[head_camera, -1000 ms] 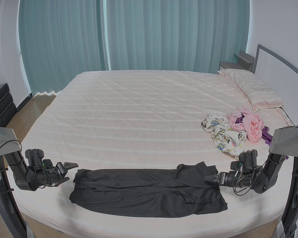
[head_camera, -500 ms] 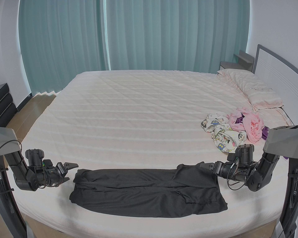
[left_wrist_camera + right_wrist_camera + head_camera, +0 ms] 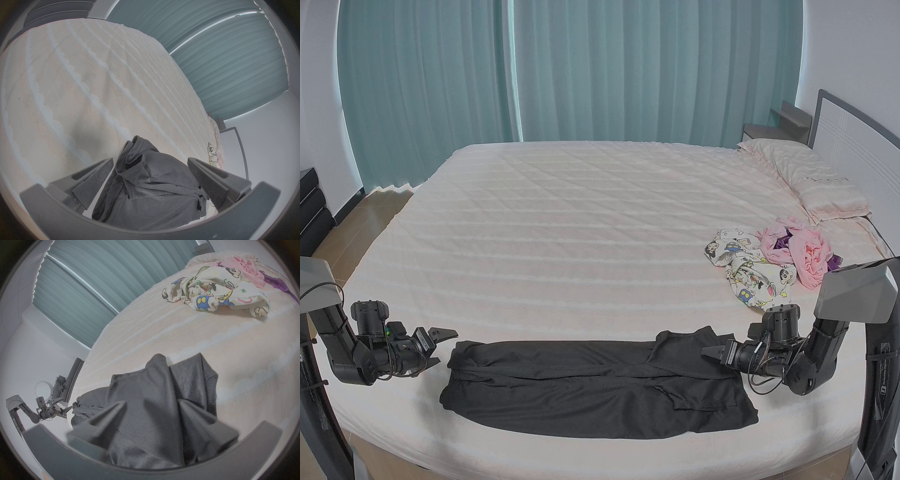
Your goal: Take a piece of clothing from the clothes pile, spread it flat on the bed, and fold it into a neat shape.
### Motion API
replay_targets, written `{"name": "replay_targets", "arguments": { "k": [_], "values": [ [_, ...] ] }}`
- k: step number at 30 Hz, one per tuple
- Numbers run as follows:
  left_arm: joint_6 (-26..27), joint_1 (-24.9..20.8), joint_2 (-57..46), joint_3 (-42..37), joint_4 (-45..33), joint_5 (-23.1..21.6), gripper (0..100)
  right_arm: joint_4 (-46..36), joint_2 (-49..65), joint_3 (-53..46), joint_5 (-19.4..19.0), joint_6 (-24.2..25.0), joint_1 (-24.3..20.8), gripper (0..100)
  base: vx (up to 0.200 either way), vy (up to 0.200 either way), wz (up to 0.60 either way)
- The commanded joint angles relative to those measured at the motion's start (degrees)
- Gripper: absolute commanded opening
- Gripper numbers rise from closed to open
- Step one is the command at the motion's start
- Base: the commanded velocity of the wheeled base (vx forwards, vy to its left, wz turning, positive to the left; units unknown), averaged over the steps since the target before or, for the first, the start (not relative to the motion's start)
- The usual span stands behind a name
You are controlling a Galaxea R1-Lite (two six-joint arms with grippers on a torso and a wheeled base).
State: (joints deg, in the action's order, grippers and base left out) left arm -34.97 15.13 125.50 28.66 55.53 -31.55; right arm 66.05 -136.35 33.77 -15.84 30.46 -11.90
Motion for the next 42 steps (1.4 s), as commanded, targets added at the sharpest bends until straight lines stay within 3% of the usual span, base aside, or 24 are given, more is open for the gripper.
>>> {"name": "replay_targets", "arguments": {
  "k": [1, 9, 13, 28, 29, 33, 37, 42],
  "values": [
    [-0.01, -0.01, 0.09, -0.01, 0.02, 0.0, 100, 0.05, -0.93, -0.19, 0.02, -0.14, -0.06, 0, 0.0, 0.0, 0.0],
    [-0.01, -0.01, 0.09, -0.01, 0.02, 0.0, 100, 0.05, 1.62, -3.36, 0.19, -1.9, 0.38, 0, 0.0, 0.0, 0.0],
    [-0.01, -0.01, 0.09, -0.01, 0.02, 0.0, 100, 0.13, 1.79, -5.12, 0.19, -6.82, 0.91, 0, 0.0, 0.0, 0.0],
    [0.26, -0.1, 0.18, -0.01, 0.02, 0.17, 100, 0.05, 1.7, -6.35, 0.28, -7.79, 1.0, 0, 0.0, 0.0, 0.0],
    [0.26, -0.19, 0.27, 0.08, 0.02, 0.17, 100, 0.05, 1.97, -6.35, 0.19, -7.79, 1.09, 100, 0.0, 0.0, 0.0],
    [0.26, -0.28, 0.45, 0.43, 0.02, 0.26, 100, 0.13, 2.32, -6.26, 0.28, -7.7, 1.09, 100, 0.0, 0.0, 0.0],
    [-0.45, -3.7, 0.88, 5.79, -0.86, 9.23, 100, 0.13, 5.04, -5.64, 0.28, -7.09, 2.85, 100, 0.0, 0.0, 0.0],
    [-0.45, -5.64, 1.94, 12.91, -6.49, 11.95, 100, 0.22, 4.6, -4.85, 0.28, -6.82, 3.2, 100, 0.0, 0.0, 0.0]
  ]
}}
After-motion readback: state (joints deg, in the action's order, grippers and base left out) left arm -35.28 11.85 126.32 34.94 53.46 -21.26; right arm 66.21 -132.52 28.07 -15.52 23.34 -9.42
